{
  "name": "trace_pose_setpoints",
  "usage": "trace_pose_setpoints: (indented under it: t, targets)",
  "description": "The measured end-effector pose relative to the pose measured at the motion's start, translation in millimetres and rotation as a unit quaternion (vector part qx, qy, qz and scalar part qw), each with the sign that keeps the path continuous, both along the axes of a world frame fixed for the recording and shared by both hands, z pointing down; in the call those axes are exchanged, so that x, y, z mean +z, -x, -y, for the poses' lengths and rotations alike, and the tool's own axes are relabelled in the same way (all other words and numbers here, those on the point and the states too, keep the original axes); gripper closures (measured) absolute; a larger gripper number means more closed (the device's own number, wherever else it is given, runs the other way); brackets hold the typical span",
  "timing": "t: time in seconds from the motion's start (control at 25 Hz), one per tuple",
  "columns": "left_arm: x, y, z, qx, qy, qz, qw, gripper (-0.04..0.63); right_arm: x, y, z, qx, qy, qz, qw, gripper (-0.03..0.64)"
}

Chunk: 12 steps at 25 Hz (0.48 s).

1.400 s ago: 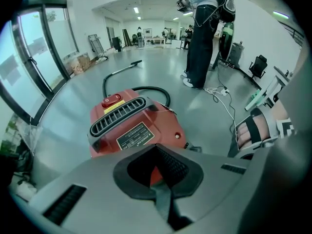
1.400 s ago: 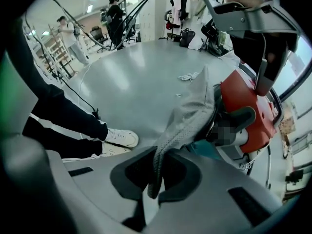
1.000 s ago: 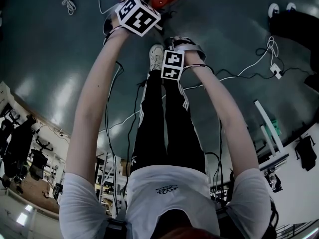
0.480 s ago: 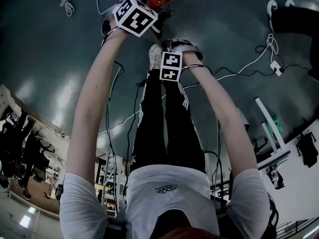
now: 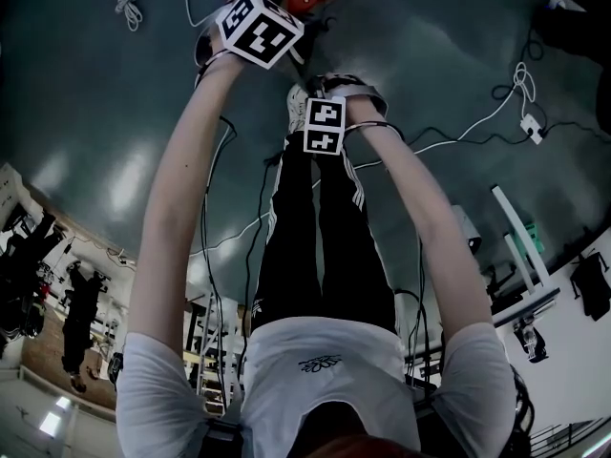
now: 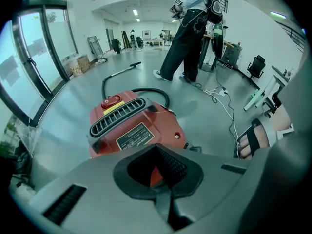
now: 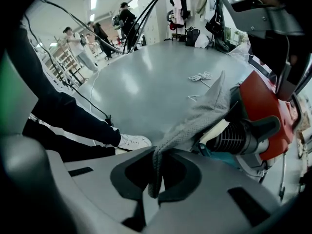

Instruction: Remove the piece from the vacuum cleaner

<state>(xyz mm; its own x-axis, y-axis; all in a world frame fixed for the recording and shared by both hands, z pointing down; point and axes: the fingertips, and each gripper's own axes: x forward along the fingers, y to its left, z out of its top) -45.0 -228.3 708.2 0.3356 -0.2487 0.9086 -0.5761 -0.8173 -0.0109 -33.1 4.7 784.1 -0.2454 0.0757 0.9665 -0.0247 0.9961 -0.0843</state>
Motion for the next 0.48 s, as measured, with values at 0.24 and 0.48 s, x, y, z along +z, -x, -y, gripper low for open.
trace_pose_setpoints:
  t: [0.24, 0.48]
  targets:
    - [0.0, 2.0, 0.4, 0.000, -0.007, -0.004, 1.0000, 0.591, 7.6, 1.3, -73.5, -0.089, 0.046, 0.001, 0.995, 0.595]
    - [-2.0, 2.3, 5.1, -0.022, -0.028, -0.025, 0.9990, 0.591, 11.2, -3.6, -59.0, 0.017, 0.051, 0.011, 0.999, 0.595]
